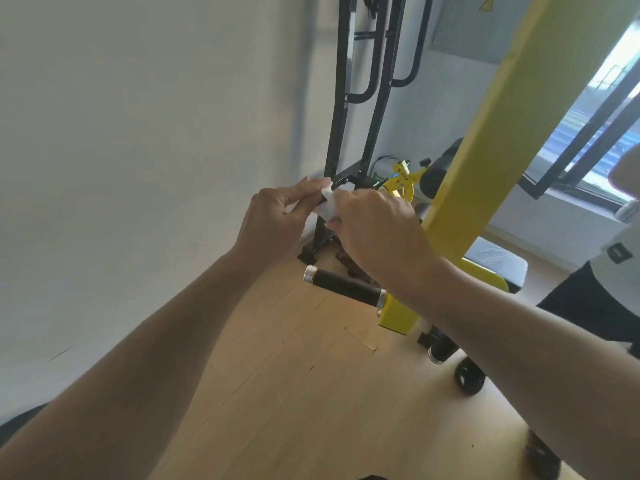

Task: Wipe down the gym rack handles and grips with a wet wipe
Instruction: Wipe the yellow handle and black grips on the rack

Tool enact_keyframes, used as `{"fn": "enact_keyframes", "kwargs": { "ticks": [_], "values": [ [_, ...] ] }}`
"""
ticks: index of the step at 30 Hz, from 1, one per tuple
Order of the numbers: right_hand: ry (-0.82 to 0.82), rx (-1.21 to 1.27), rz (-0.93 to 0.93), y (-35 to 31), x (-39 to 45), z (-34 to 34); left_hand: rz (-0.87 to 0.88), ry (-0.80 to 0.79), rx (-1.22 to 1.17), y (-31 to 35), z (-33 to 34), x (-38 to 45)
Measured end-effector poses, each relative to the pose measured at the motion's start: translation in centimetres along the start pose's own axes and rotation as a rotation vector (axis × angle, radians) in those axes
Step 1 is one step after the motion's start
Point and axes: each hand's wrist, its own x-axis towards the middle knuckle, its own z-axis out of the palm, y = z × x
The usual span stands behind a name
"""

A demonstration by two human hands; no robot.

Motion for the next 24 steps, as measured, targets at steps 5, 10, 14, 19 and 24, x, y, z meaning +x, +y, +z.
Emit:
{"fn": "enact_keyframes", "kwargs": {
  "ticks": [5, 10, 14, 19, 24],
  "values": [
    [-0.099, -0.016, 0.027, -0.2, 0.2, -0.3, 0.006, 0.022, -0.005, 0.6, -0.5, -0.3],
    [-0.254, -0.304, -0.053, 1.0, -2.4, -3.1, 0.003, 0.033, 0.012, 1.0, -0.2, -0.2],
    [-0.151, -0.088, 0.018, 0.5, -0.4, -1.4, 0.011, 0.026, 0.012, 0.8, 0.1, -0.1],
    [-0.081, -0.198, -0.015, 0.5, -0.1, -0.9, 0.011, 0.014, 0.037, 0.7, -0.1, 0.0],
    [-0.343, -0.478, -0.111, 2.7, -1.8, -2.4, 0.003, 0.008, 0.112, 0.7, -0.4, 0.3]
  ]
}}
